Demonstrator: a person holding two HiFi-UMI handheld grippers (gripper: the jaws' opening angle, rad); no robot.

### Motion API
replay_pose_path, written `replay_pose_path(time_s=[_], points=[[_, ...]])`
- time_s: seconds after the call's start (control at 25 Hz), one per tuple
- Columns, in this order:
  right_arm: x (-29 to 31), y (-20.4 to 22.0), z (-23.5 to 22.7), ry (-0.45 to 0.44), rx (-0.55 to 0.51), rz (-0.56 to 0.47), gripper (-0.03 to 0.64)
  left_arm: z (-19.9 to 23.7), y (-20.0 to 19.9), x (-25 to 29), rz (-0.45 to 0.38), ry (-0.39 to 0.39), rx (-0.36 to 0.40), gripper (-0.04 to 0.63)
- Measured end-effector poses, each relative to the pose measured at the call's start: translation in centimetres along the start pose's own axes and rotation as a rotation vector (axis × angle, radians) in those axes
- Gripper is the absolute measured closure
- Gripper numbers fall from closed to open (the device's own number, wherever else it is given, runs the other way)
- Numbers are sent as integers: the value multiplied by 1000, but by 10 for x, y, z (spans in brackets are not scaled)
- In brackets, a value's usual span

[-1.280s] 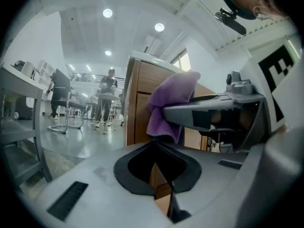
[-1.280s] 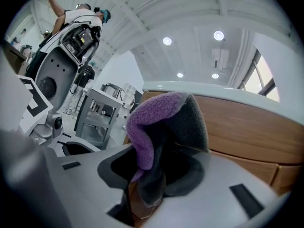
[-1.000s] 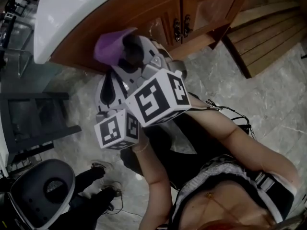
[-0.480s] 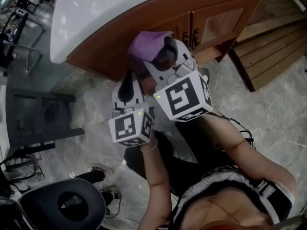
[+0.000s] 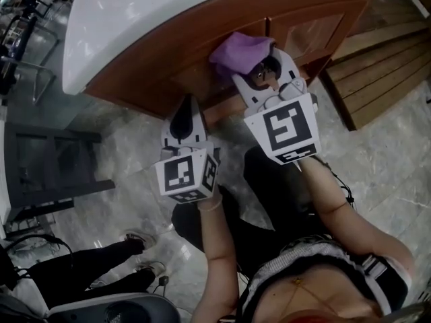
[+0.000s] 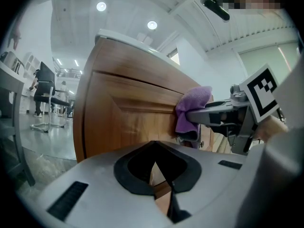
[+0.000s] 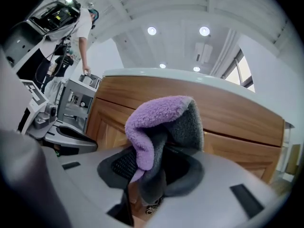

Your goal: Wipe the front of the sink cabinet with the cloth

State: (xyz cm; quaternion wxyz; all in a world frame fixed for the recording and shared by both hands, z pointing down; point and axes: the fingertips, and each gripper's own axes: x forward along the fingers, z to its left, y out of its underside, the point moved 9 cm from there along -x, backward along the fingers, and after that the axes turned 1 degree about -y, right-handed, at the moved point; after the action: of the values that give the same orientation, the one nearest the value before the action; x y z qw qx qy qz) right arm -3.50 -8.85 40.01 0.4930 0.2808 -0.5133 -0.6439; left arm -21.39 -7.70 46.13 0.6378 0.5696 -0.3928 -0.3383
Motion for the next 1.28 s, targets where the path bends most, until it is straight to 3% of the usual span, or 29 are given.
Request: replay_pose_path(time_s=[0.28, 1.12, 1.28], points=[[-11, 5, -25, 25, 35, 0, 434, -1, 3, 3, 17, 6, 4, 595], [-10, 8, -19, 65, 27, -18, 434, 12, -3, -16, -5, -28, -17, 595], [-11, 12, -3, 18, 26, -1, 434, 15, -2, -21, -3, -55, -19, 595]])
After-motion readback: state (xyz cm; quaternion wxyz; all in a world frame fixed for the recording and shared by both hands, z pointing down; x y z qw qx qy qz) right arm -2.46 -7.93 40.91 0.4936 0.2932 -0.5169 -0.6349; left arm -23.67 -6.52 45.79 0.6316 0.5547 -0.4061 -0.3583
